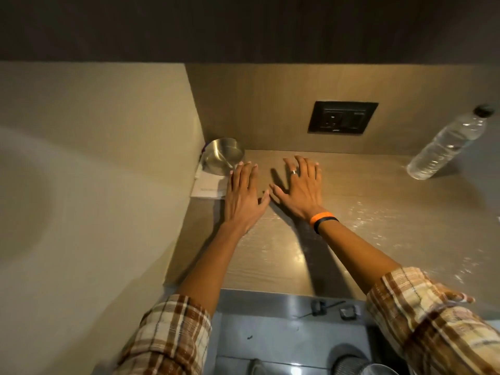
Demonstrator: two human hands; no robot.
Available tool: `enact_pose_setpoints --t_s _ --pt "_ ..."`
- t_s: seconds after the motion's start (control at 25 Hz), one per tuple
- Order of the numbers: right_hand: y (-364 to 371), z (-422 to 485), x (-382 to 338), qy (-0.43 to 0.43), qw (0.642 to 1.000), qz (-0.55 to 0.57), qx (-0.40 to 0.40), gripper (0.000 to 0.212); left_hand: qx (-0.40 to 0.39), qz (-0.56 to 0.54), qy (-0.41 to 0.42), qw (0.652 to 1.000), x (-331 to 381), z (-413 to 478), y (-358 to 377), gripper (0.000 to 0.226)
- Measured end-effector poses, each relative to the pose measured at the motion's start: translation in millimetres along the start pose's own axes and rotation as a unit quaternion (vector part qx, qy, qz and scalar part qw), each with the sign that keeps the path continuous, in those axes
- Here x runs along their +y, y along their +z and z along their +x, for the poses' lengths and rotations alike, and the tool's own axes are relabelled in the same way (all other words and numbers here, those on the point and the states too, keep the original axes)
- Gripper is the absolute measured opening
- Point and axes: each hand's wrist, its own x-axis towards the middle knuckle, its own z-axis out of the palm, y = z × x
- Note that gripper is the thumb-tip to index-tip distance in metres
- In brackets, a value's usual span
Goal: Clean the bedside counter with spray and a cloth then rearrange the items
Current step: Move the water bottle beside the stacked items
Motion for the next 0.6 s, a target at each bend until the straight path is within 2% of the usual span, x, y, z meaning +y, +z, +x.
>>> enact_pose_setpoints --t_s 0.16,0.36,0.48,0.6 --pt "-32 -34 93 0.061 0.998 -0.035 -0.007 0.097 -0.088 -0.002 0.031 0.996 88 14 26 0.083" --pt "-73 -68 177 0.167 0.985 -0.040 0.027 0.095 -0.135 -0.022 0.089 0.987 186 36 52 0.088" --pt "-92 -73 221 0.249 0.966 0.022 0.068 0.093 -0.144 -0.022 0.106 0.984 226 46 68 0.087" --pt "-101 -59 251 0.327 0.935 0.110 0.086 0.093 -0.151 -0.009 0.097 0.984 237 50 84 0.087"
